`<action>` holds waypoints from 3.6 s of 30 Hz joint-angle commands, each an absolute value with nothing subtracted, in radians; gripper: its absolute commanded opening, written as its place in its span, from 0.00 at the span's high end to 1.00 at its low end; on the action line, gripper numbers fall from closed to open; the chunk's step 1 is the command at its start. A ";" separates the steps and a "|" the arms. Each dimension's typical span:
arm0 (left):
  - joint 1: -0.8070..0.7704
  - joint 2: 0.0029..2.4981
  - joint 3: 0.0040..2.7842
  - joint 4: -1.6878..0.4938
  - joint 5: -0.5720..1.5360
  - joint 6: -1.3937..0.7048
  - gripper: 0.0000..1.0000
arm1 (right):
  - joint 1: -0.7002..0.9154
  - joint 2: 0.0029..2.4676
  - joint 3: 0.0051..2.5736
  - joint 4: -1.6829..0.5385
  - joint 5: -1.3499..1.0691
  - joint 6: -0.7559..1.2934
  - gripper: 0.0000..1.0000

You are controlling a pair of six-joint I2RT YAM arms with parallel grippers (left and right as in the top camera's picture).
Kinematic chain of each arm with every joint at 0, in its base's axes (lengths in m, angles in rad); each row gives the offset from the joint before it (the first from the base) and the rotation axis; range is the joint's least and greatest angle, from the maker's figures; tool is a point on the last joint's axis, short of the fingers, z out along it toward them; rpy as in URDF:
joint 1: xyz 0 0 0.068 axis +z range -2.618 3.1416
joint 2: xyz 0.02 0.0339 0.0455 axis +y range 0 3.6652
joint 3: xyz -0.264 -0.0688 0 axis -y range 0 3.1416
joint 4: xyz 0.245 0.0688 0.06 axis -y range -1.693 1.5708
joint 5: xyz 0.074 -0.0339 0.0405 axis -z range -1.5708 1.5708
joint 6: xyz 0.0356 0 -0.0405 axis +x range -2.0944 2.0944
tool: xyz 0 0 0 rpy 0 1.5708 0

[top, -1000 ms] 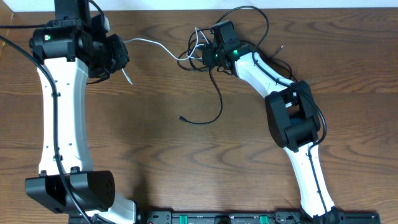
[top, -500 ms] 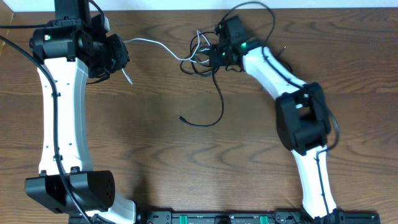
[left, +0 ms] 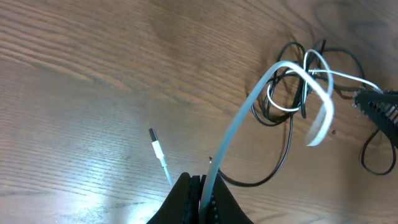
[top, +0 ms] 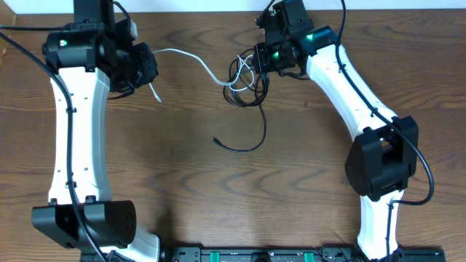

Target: Untangle cables

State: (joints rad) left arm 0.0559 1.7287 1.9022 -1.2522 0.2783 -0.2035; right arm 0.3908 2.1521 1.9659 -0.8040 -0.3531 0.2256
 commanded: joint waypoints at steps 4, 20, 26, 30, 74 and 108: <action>0.034 1.735 1.899 -1.249 0.263 -0.152 0.92 | 0.360 2.153 1.967 -0.877 -0.340 0.200 0.90; 0.052 1.727 1.933 -1.096 0.249 -0.196 0.93 | 0.443 2.178 1.967 -0.858 -0.323 0.286 0.58; 0.055 1.683 2.158 -1.061 0.250 -0.217 0.93 | 0.447 2.206 1.967 -0.857 -0.331 0.292 0.61; 0.055 1.652 2.251 -1.051 0.259 -0.279 0.93 | 0.453 2.225 1.967 -0.856 -0.336 0.303 0.61; 0.055 1.452 2.262 -0.474 0.270 -0.438 0.93 | 0.417 2.305 1.967 -0.810 -0.468 0.171 0.52; 0.054 2.096 2.259 -1.491 -0.001 -0.196 0.69 | 0.331 2.305 1.967 -0.867 -0.530 0.126 0.52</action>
State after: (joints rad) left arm 0.0517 2.0789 2.2482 -1.4864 0.0410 -0.2268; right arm 0.3347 2.2993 1.9659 -0.8581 -0.5171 0.1474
